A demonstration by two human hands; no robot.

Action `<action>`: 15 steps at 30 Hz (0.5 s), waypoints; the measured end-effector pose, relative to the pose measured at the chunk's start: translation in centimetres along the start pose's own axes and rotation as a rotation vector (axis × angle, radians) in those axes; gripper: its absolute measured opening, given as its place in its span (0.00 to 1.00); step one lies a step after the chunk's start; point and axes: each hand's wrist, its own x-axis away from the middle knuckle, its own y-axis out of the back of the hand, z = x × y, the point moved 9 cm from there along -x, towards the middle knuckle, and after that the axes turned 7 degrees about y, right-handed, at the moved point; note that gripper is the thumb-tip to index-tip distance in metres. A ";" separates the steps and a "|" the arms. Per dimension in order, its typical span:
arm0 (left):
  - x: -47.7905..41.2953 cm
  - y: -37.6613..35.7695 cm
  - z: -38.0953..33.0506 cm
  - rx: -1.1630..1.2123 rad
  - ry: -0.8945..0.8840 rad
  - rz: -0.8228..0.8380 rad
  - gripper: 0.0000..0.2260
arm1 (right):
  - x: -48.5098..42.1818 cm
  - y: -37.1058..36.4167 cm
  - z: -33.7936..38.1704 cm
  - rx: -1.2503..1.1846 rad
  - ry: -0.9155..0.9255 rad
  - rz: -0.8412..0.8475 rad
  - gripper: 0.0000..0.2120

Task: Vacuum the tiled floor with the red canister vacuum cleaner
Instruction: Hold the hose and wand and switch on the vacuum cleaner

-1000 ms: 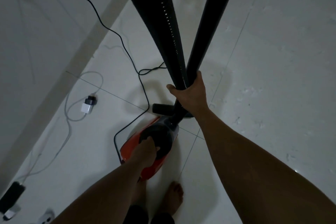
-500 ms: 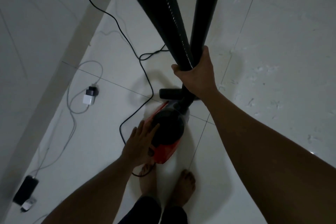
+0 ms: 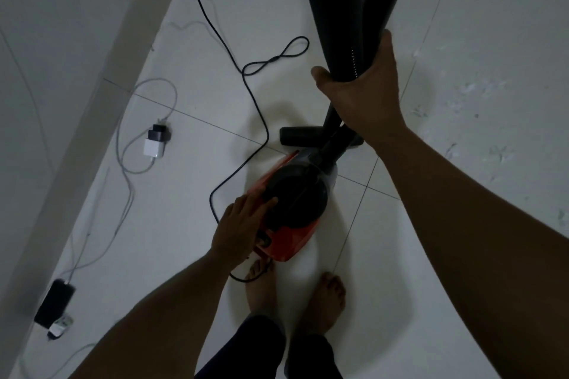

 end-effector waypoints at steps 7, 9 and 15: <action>-0.2 0.3 -0.1 0.001 -0.027 0.003 0.46 | 0.5 -0.4 0.0 0.012 -0.008 0.032 0.34; -0.2 1.1 -0.7 0.019 -0.026 0.018 0.47 | 0.4 -0.3 0.0 0.009 -0.033 0.038 0.34; -0.5 4.2 -2.0 0.155 0.003 0.200 0.32 | 1.0 -0.2 0.9 -0.027 -0.113 0.136 0.39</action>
